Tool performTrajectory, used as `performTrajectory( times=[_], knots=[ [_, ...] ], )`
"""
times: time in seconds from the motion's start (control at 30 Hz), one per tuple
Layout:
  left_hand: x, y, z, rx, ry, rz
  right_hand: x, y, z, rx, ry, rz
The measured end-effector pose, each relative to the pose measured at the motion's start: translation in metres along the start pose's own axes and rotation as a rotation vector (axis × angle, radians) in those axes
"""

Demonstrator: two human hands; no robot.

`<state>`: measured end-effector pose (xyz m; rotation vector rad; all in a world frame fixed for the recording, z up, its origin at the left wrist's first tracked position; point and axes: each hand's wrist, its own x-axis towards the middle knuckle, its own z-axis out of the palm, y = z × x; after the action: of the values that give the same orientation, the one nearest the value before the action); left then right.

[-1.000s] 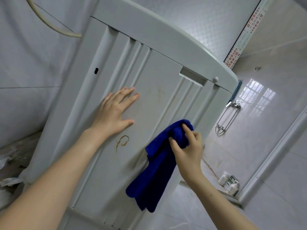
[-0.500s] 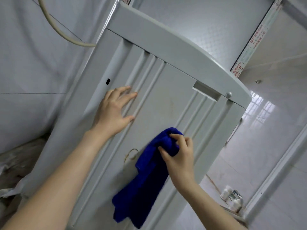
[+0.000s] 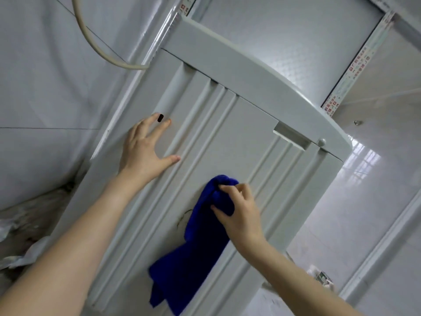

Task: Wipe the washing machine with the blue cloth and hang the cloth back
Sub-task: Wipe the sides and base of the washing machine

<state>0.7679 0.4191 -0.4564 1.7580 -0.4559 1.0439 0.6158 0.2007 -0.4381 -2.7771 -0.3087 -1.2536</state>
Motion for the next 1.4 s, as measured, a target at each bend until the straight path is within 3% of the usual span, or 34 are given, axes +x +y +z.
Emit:
performTrajectory(
  times=[0.17, 0.27, 0.33, 0.43, 0.5, 0.77, 0.93, 1.13, 1.4],
  knots=[
    [0.004, -0.005, -0.006, -0.002, -0.016, 0.025, 0.101, 0.000, -0.061, 0.101, 0.309, 0.056],
    [0.006, -0.014, -0.011, 0.008, -0.040, 0.071, 0.123, -0.009, -0.067, 0.107, 0.391, 0.094],
    [0.006, -0.018, -0.014, 0.006, -0.052, 0.080, 0.097, -0.012, -0.040, 0.108, 0.336, 0.047],
    [0.005, -0.018, -0.018, 0.001, -0.030, 0.087, 0.030, -0.015, 0.007, -0.005, 0.054, -0.102],
    [0.005, -0.015, -0.020, -0.008, -0.028, 0.090, 0.015, -0.014, 0.013, -0.023, -0.028, -0.134],
    [0.012, -0.022, -0.021, -0.019, -0.046, 0.069, 0.135, -0.038, -0.031, 0.146, 0.351, 0.031],
    [0.017, -0.015, -0.033, -0.061, -0.049, 0.014, 0.063, -0.037, 0.024, 0.071, 0.140, -0.083],
    [0.013, 0.017, -0.047, -0.108, -0.049, 0.074, 0.057, -0.036, 0.030, 0.086, 0.111, -0.081],
    [-0.001, 0.010, -0.042, -0.016, -0.096, 0.099, 0.123, -0.017, -0.061, 0.072, 0.407, 0.071]
  ],
)
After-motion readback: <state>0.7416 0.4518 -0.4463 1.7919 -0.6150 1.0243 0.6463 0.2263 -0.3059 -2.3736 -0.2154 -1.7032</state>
